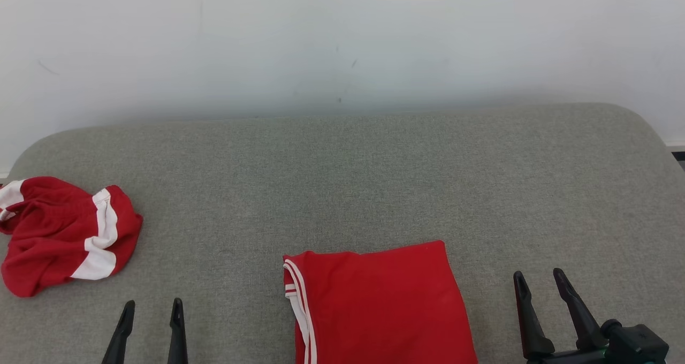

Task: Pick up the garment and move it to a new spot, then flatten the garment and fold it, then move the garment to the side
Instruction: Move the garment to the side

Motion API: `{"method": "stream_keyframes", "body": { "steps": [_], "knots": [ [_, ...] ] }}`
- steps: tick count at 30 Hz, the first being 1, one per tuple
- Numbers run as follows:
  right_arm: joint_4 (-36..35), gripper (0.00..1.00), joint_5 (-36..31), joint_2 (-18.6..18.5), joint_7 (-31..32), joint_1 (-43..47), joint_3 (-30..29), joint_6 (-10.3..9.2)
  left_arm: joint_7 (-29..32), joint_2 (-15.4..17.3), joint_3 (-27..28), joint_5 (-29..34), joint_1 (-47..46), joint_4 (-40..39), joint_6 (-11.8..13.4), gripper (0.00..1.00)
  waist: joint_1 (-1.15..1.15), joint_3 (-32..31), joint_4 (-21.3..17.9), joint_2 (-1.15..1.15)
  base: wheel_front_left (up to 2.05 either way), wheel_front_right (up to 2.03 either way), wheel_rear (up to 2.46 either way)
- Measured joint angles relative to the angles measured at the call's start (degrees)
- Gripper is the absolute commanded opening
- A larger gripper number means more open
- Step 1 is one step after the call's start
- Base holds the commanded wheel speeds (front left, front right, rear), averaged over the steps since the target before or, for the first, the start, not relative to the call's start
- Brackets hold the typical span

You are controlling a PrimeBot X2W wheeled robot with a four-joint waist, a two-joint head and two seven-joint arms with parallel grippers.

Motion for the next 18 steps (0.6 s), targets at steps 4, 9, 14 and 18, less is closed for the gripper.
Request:
{"method": "stream_keyframes", "body": {
  "steps": [4, 9, 14, 18],
  "knots": [
    [0.07, 1.0, 0.0, -0.16, 0.42, 0.01, 0.2, 0.0, 0.0, 0.0, -0.15, -0.07, -0.01, 0.07, 0.07, 1.0, 0.0, 0.06, 0.06, 0.0, 0.0, 0.0, 0.0],
    [0.23, 1.0, -0.11, -1.07, 2.0, -0.76, 1.6, 0.0, 0.0, 0.0, -0.56, -0.07, -0.12, 0.01, 0.34, 1.0, 0.0, 0.47, 0.35, 0.0, 0.0, 0.0, 0.0],
    [2.97, 1.0, -0.86, -1.8, 5.73, -4.58, 3.76, 0.0, 0.0, -0.01, -1.01, -0.05, -1.19, 0.04, 0.62, 1.0, 0.0, 1.72, 0.84, 0.0, 0.0, 0.0, 0.0],
    [7.62, 1.0, -1.22, -1.67, 8.98, -7.94, 4.57, 0.0, 0.0, -0.07, -1.56, -0.16, -1.79, 0.42, 0.93, 1.0, 0.01, 2.63, 1.67, 0.0, 0.0, 0.0, 0.0]
  ]
}}
